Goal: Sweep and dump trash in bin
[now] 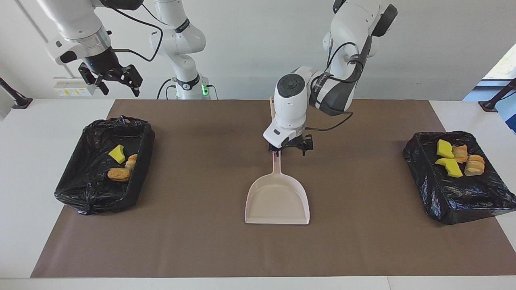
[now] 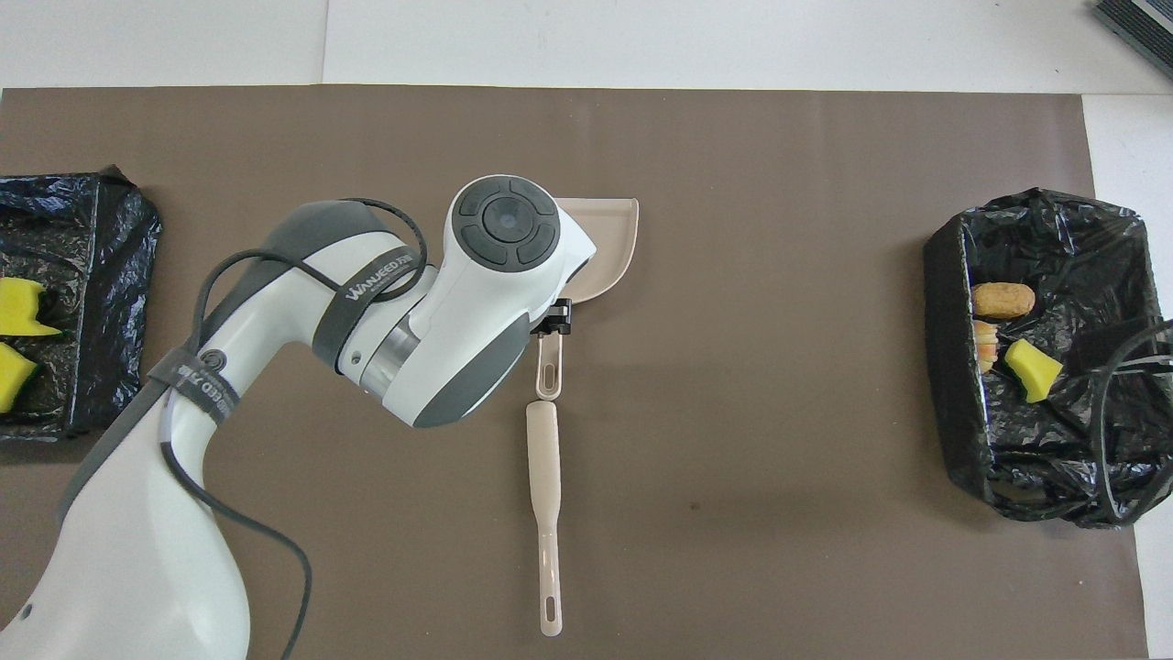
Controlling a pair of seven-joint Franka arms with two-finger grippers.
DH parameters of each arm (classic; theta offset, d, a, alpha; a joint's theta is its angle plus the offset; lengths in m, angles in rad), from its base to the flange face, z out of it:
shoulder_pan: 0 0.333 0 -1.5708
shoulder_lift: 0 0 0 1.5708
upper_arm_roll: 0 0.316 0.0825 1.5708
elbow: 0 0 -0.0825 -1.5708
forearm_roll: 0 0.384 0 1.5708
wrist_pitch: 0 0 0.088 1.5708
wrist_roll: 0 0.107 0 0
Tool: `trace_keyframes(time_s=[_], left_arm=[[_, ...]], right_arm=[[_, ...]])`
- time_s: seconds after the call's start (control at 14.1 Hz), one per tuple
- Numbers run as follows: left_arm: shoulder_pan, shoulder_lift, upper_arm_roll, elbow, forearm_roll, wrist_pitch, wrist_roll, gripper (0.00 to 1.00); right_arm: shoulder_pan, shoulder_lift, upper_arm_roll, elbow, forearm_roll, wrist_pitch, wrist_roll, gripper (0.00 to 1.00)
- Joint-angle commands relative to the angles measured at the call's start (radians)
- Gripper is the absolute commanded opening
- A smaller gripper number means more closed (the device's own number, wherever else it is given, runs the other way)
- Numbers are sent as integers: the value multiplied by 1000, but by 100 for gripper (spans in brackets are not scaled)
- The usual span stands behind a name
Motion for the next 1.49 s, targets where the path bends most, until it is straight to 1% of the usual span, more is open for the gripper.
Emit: trace_keyframes(time_s=[0.0,0.14,0.28,0.35,0.5,0.71,0.85,0.92,0.99,1.2,1.27,1.35,1.42], left_arm=[[10,-191,97,-171,-107,16,83,100],[6,-310,200,-246,-190,5,261,100],[10,-419,274,-315,-226,-12,380,100],[13,-452,304,-330,-227,-33,434,100],[35,-484,341,-330,-231,-100,509,100],[38,-539,442,-309,-231,-122,638,100],[42,-540,499,-245,-231,-151,710,100],[50,-527,512,-184,-231,-183,738,100],[65,-501,516,-119,-231,-215,755,100],[110,-374,521,103,-275,-396,758,100],[119,-345,521,166,-278,-435,760,100],[121,-345,523,185,-278,-459,760,100],[121,-358,523,183,-278,-460,772,100]], right_arm=[[-6,-21,25,-4,14,-27,-29,100],[-6,-27,27,-10,13,-18,-24,100],[-6,-27,27,-17,-4,59,-33,100],[-6,-26,29,-19,-9,67,-32,100],[-6,-21,29,-17,-28,90,-33,100],[-7,-21,29,-19,-24,107,-30,100],[-9,-20,25,-17,-16,107,-27,100],[-10,-18,25,-16,-12,107,-24,100],[-10,-18,25,-14,-12,104,-26,100],[-19,-20,29,-14,-7,99,-29,100],[-26,-18,27,-14,-7,99,-27,100],[-36,-18,27,-14,-7,99,-27,100],[-42,-20,27,-14,-7,99,-26,100]])
